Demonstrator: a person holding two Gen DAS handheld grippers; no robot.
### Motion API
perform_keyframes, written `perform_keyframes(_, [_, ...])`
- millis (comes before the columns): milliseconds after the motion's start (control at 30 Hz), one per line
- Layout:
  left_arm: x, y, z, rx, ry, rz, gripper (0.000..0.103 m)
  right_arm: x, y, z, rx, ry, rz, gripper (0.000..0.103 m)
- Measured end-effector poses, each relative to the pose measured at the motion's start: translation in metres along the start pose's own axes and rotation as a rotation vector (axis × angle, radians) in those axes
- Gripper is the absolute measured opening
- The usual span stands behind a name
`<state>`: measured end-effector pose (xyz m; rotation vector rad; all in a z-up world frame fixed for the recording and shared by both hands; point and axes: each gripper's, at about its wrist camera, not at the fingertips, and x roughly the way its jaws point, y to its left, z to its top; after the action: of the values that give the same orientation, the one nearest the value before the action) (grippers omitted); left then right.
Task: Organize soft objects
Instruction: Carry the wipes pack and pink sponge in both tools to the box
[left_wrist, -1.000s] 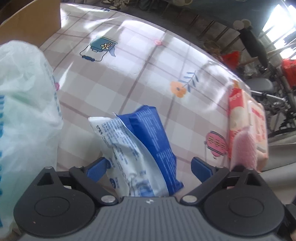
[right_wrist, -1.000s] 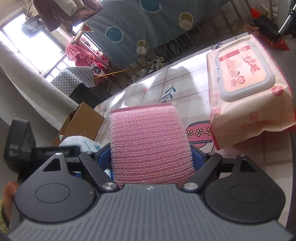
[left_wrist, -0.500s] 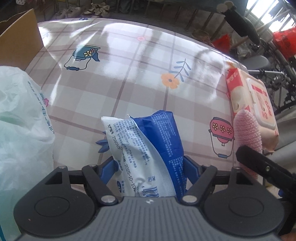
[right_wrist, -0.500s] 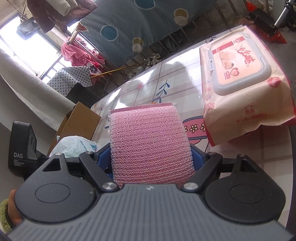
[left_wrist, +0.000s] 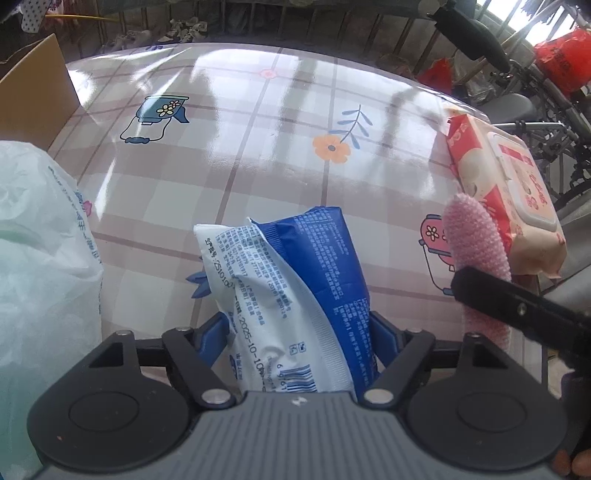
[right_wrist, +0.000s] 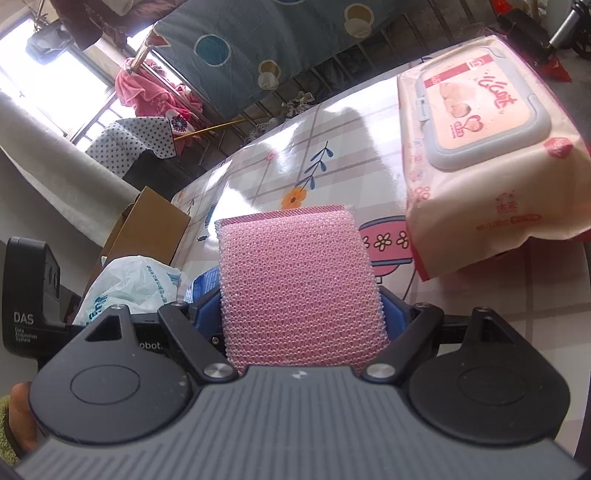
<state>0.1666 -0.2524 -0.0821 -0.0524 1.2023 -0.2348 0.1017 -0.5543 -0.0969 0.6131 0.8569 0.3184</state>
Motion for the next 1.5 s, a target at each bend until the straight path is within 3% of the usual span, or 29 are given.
perform_keyframes(167, [-0.012,0.008,-0.018,-0.006,-0.003,-0.043,0.076,-0.001,0.006,-0.005,0.004,0.000,0.004,0.082])
perform_keyframes(367, [-0.045,0.014,-0.042,0.016,-0.042,-0.158,0.075,0.000,0.012,-0.013,0.060,0.032,0.013,0.082])
perform_keyframes(533, [-0.103,0.030,-0.035,0.029,-0.151,-0.227,0.075,-0.016,0.041,-0.006,0.062,0.015,0.049,0.082])
perform_keyframes(733, [-0.181,0.075,-0.012,0.004,-0.286,-0.290,0.075,-0.042,0.112,0.033,-0.010,-0.044,0.102,0.082])
perform_keyframes(933, [-0.247,0.149,0.004,-0.066,-0.410,-0.237,0.075,-0.033,0.217,0.074,-0.136,-0.043,0.196,0.082])
perform_keyframes(1133, [-0.284,0.234,0.006,-0.145,-0.462,-0.099,0.075,0.028,0.339,0.093,-0.228,0.065,0.340,0.082])
perform_keyframes(1333, [-0.275,0.305,0.004,-0.243,-0.423,0.030,0.075,0.114,0.436,0.076,-0.250,0.226,0.430,0.082])
perform_keyframes(1500, [-0.227,0.362,0.007,-0.379,-0.303,-0.001,0.075,0.180,0.470,0.048,-0.239,0.344,0.419,0.082])
